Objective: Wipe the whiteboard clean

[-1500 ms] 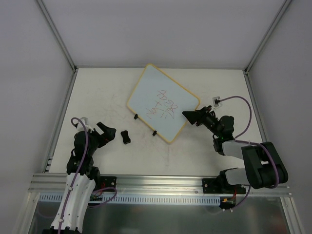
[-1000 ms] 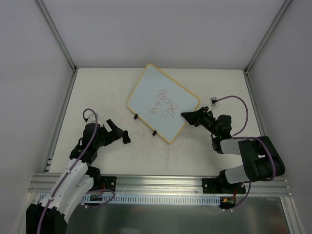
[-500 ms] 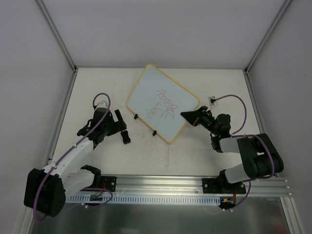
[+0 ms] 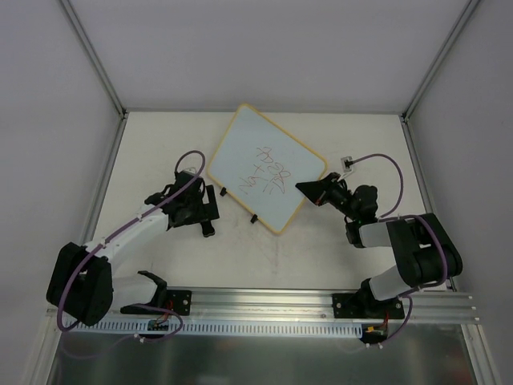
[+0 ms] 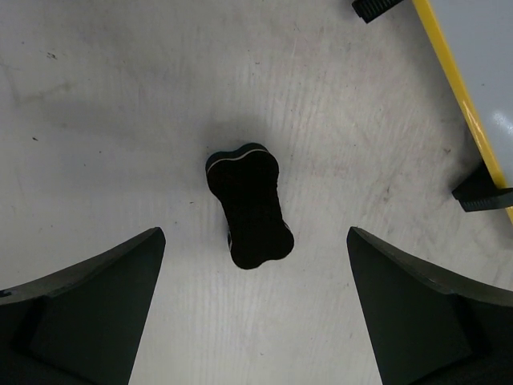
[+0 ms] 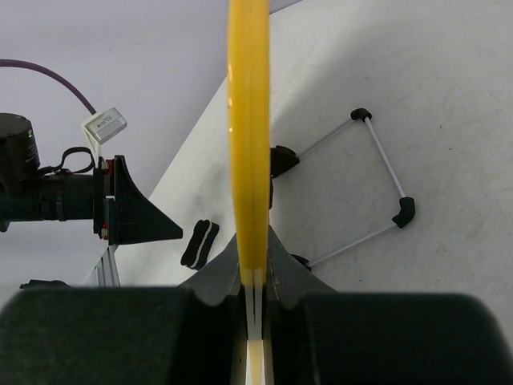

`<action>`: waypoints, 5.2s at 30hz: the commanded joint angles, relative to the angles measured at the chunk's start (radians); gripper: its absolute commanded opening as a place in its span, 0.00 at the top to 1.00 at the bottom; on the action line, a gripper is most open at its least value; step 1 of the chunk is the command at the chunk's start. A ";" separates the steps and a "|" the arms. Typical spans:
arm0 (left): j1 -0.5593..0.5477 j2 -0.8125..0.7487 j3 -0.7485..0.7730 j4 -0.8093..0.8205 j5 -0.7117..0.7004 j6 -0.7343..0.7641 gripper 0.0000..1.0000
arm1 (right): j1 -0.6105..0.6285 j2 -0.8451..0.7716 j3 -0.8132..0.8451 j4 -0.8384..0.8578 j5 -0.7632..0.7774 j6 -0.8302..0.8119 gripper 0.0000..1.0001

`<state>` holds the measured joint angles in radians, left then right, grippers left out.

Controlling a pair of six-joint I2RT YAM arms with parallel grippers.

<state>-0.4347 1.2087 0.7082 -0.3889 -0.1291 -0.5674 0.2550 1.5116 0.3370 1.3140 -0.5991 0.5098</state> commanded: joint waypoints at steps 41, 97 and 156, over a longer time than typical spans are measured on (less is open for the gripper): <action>-0.091 0.278 0.166 -0.183 -0.138 -0.304 0.43 | 0.038 0.016 -0.027 0.217 -0.024 -0.093 1.00; -0.032 0.327 0.464 0.447 0.152 0.100 1.00 | 0.023 0.045 0.003 0.217 -0.071 -0.019 1.00; -0.349 0.598 0.616 0.630 0.149 0.546 0.94 | 0.030 0.050 0.010 0.212 -0.070 -0.016 1.00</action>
<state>-0.7631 1.7947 1.3247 0.2493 -0.0311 -0.0608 0.2630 1.5570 0.3492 1.3247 -0.5648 0.5503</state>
